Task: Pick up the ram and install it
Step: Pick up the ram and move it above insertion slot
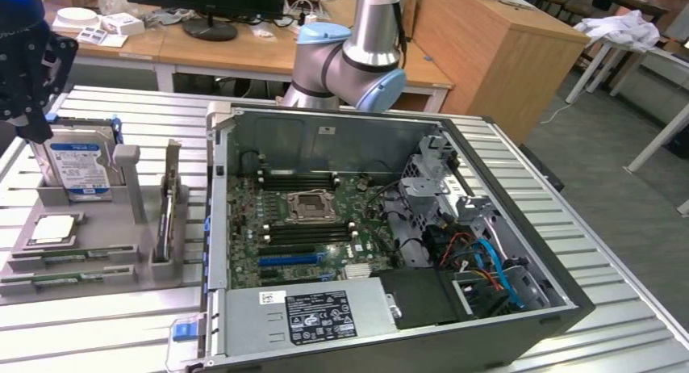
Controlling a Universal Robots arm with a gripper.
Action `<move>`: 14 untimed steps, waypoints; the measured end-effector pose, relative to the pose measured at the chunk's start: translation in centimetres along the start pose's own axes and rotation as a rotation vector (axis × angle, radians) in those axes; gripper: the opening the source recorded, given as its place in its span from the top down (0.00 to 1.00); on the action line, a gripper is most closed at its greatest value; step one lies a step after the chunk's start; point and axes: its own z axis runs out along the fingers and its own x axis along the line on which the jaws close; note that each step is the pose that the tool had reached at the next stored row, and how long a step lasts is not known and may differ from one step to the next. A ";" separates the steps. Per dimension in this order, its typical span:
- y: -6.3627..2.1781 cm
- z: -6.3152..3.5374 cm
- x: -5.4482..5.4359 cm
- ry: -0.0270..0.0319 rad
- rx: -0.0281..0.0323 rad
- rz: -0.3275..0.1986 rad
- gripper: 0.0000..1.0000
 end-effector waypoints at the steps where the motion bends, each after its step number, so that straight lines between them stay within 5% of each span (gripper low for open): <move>1: 0.00 0.00 0.0 0.0008 -0.0005 -0.018 0.89; 14: -0.01 0.02 0.0 0.0105 -0.0060 -0.254 0.89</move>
